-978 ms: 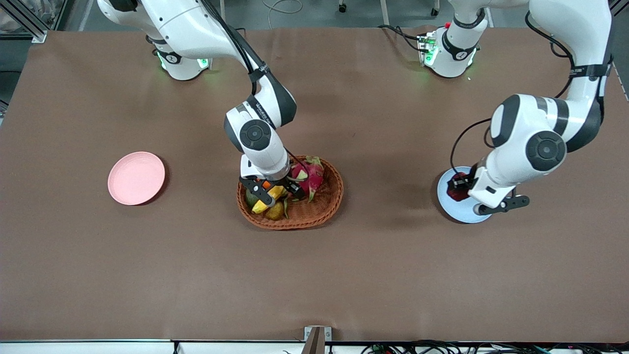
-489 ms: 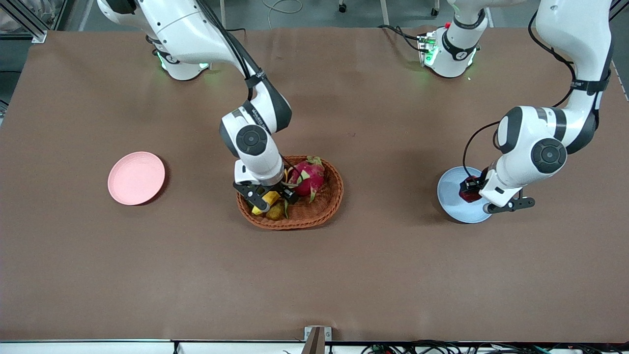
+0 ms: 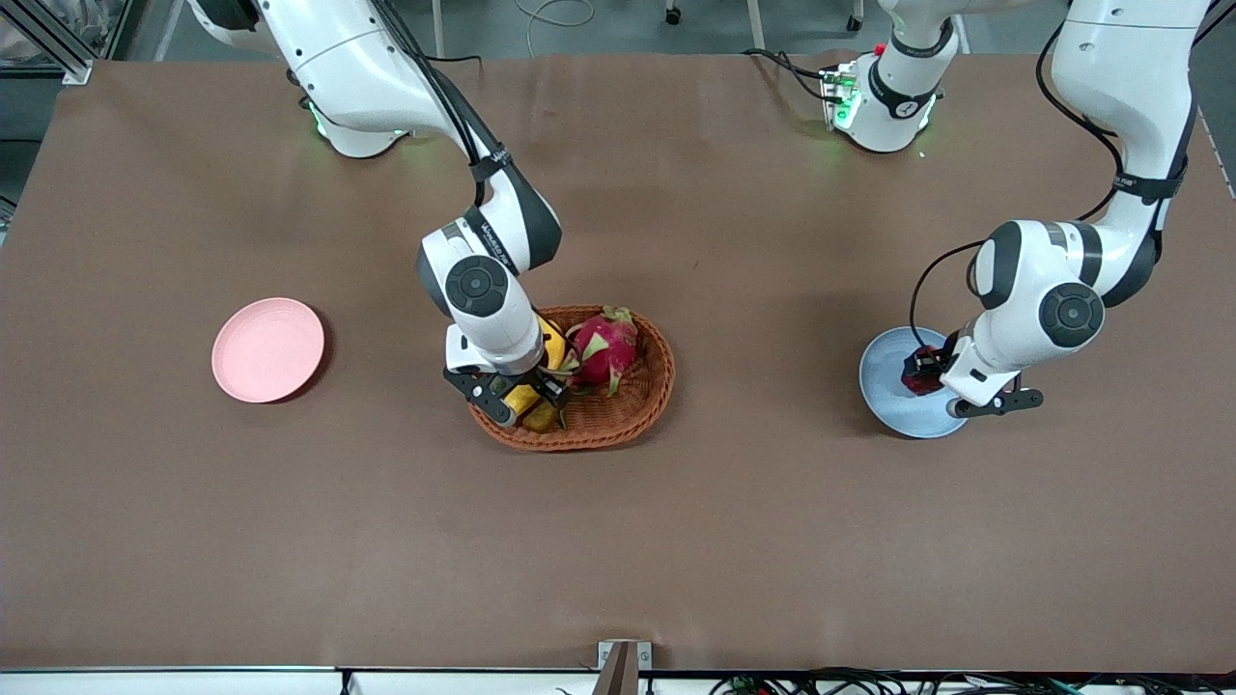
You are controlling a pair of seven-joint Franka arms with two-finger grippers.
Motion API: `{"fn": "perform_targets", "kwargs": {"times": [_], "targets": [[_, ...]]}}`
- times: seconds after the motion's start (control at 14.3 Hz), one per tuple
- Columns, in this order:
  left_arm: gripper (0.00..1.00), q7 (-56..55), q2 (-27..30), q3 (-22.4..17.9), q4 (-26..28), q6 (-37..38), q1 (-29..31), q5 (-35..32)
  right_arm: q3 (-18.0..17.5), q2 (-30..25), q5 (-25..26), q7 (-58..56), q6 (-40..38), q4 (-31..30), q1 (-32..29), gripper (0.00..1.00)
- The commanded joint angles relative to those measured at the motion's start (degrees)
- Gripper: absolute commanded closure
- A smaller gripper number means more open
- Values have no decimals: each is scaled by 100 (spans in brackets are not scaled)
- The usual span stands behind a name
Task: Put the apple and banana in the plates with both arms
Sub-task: 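Place the apple on the blue plate while the right gripper grasps the banana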
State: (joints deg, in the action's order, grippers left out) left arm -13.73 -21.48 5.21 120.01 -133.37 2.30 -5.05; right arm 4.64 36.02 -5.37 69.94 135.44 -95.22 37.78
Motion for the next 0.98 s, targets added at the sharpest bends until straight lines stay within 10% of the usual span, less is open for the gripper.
{"fn": "perform_targets", "kwargs": {"times": [0.0,0.28,0.49,0.91], "targets": [[5,89,82,68,58,-75,87,-110,-24,28,80,-60,0,-6,-25,51],[0,450,459,103,-239,511,192,-110,-24,81,194,-86,-8,-6,-17,65],[0,678,1030,139,-845,1792,192,-31,-24,64,230,-156,-17,3,-52,97],[0,810,1576,156,-2418,3508,175,575,-86,-498,55,-893,-1342,354,-631,100]]}}
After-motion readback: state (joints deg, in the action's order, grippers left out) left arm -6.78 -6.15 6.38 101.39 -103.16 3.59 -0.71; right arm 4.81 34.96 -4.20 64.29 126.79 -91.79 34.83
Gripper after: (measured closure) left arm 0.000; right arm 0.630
